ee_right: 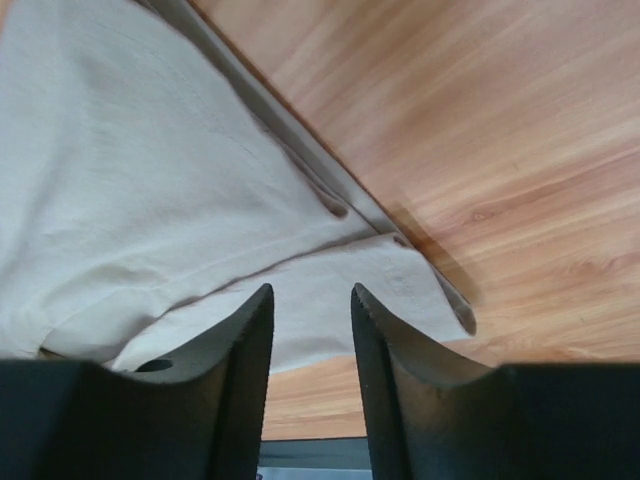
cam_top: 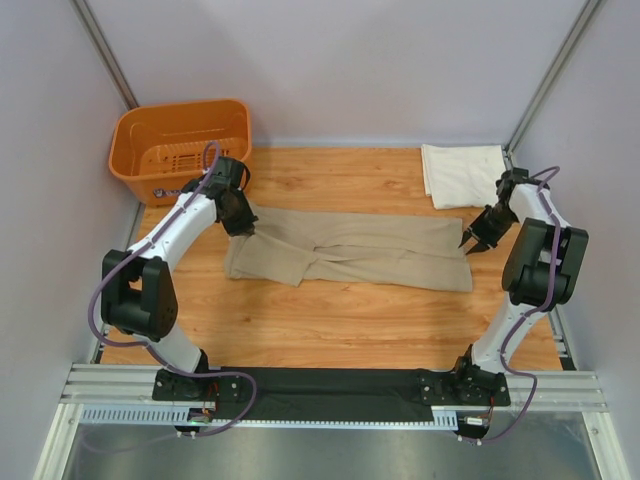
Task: Fold and stack the t-shirts
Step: Fold the tshirt
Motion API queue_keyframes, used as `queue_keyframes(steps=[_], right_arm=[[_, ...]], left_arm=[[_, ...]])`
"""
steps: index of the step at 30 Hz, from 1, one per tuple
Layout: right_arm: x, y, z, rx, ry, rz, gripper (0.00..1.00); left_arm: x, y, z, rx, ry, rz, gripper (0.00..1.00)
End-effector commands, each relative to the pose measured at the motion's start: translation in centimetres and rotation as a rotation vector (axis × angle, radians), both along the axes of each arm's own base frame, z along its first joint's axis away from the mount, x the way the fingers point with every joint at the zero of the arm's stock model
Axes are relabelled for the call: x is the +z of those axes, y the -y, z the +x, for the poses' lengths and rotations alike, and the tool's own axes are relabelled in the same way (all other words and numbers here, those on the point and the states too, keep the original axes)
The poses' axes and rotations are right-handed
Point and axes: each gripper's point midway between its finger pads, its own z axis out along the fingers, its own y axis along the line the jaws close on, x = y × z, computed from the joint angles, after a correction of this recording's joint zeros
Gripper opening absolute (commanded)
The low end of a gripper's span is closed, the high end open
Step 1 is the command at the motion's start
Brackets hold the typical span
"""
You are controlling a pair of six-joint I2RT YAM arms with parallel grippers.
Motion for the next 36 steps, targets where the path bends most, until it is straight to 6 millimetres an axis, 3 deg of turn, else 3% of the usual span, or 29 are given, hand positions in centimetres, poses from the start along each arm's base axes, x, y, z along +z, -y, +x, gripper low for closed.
queue_keyframes(steps=[1,6,16,29,36], right_arm=[[0.0,-0.1,-1.0,0.029,0.004,-0.02,0.41],[-1.0,-0.3,-1.6,-0.002,-0.031,-0.006,0.42],[-2.6,0.1,-1.6,-0.176,-0.08,-0.013,0.28],[-4.7,0.7,-2.1,-0.232,-0.156,-0.038,0.29],[-4.5,1.3,-1.7,-0.223,-0.155,-0.062,0.31]], left_arm=[[1.2,0.4,1.1,-0.022,0.054,-0.023,0.0],[0.8,0.3,0.3,-0.02,0.043,-0.029,0.0],[0.7,0.6,-1.8,-0.039,0.035,-0.064,0.0],[0.9,0.4,-3.1,-0.05,0.041,-0.072,0.0],[0.8,0.5,-3.3,-0.056,0.038,-0.076,0.0]])
